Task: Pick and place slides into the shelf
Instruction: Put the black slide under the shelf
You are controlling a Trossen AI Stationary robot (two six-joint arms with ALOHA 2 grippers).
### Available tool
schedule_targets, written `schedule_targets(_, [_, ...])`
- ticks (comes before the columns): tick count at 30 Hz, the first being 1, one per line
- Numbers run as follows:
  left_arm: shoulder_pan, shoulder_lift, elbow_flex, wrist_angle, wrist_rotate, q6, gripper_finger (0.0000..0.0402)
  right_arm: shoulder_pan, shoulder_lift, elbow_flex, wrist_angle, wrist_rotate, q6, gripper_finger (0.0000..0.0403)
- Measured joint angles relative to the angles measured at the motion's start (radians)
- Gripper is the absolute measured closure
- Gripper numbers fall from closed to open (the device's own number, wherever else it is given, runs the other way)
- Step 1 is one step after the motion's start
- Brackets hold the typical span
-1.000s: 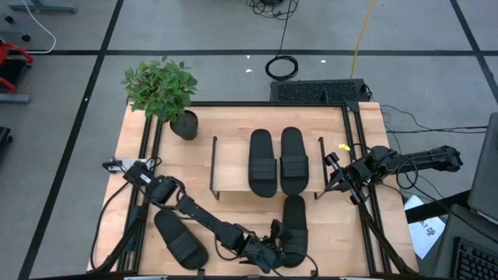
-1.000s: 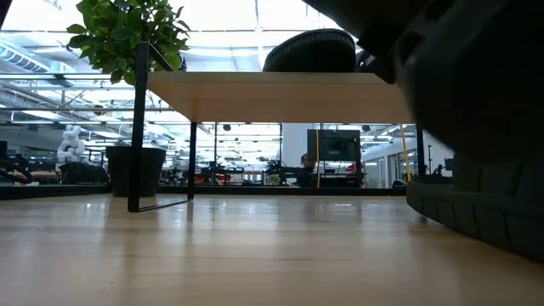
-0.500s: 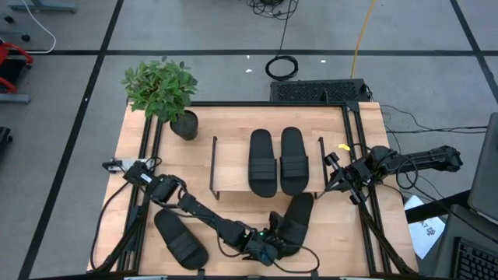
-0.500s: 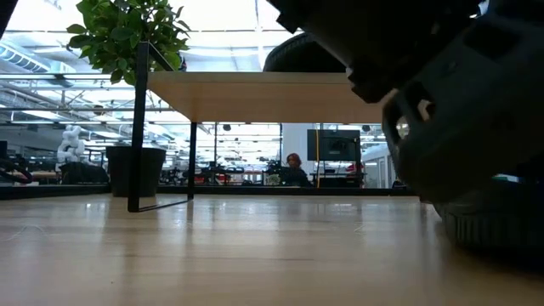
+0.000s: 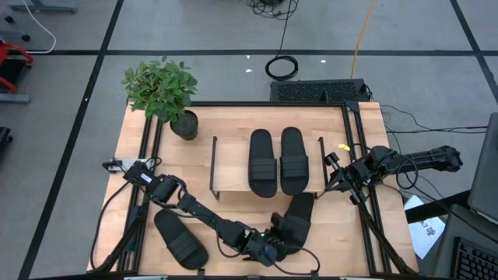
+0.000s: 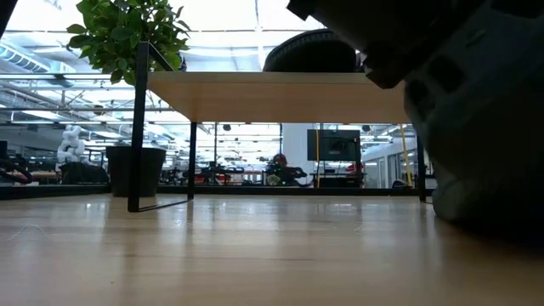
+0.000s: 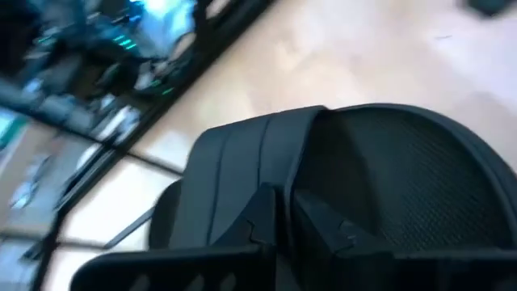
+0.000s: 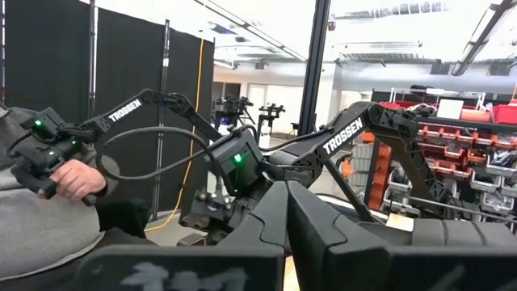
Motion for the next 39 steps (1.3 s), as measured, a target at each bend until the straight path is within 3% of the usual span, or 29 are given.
schedule_targets(4, [-0.004, 0.0, 0.0, 0.003, -0.112, -0.068, 0.0396, 0.0, 0.0, 0.0, 0.0, 0.0, 0.0, 0.0403])
schedule_targets(16, [0.022, -0.002, 0.0, 0.015, -0.309, -0.152, 0.04, 0.0, 0.0, 0.0, 0.0, 0.0, -0.004, 0.0403])
schedule_targets(39, [0.152, -0.006, -0.001, 0.042, -0.23, -0.144, 0.0401, 0.0, 0.0, 0.0, 0.0, 0.0, -0.021, 0.0403])
